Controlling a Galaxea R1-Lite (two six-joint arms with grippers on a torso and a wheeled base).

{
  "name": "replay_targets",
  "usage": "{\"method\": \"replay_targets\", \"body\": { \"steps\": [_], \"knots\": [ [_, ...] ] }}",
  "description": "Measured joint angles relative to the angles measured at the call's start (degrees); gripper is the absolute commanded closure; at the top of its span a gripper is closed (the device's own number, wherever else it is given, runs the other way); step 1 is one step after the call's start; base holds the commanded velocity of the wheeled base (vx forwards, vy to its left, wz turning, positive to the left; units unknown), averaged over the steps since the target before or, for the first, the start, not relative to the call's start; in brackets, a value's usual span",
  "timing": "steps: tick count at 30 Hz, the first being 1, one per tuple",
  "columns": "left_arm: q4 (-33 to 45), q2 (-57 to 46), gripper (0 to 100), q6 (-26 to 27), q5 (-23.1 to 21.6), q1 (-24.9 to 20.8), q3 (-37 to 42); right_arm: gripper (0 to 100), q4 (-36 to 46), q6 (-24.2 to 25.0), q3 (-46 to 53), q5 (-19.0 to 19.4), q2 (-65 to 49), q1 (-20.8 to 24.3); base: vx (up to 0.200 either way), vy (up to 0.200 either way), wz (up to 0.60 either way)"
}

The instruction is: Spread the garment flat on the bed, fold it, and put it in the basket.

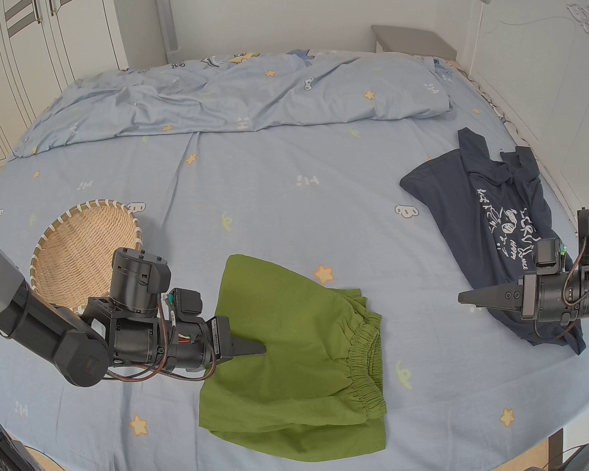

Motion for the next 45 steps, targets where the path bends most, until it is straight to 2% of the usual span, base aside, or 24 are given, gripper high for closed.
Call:
{"method": "replay_targets", "body": {
  "steps": [18,23,28,31,34,38,45],
  "knots": [
    [-0.09,-0.09,100,0.09,0.09,-0.35,0.29,0,0.0,-0.3,0.0,0.0,0.05,-0.09,0.0,0.2,0.0],
    [-0.13,0.02,100,0.49,0.44,-0.66,0.44,0,0.0,-0.28,0.02,0.0,0.05,-0.07,0.0,0.0,0.0],
    [0.3,-0.22,100,3.54,1.13,-2.8,-0.3,0,-0.02,-0.3,0.02,0.0,0.13,-0.07,0.0,0.0,0.0],
    [3.01,-0.8,100,4.66,1.24,-3.57,-2.23,0,-0.02,-0.3,0.02,0.0,0.16,-0.09,0.0,0.0,0.0],
    [9.8,-1.68,100,5.89,1.27,-3.88,-5.61,0,-0.04,-0.33,0.02,0.0,0.18,-0.11,0.0,0.0,0.0],
    [24.25,-2.77,100,9.87,1.34,-3.94,-12.36,0,-0.06,-0.34,0.02,-0.02,0.2,-0.13,0.0,0.0,0.0],
    [49.26,-4.19,100,23.5,1.38,-2.47,-28.83,0,-0.09,-1.05,0.24,-0.06,0.24,-0.13,0.0,0.0,0.0]
  ]
}}
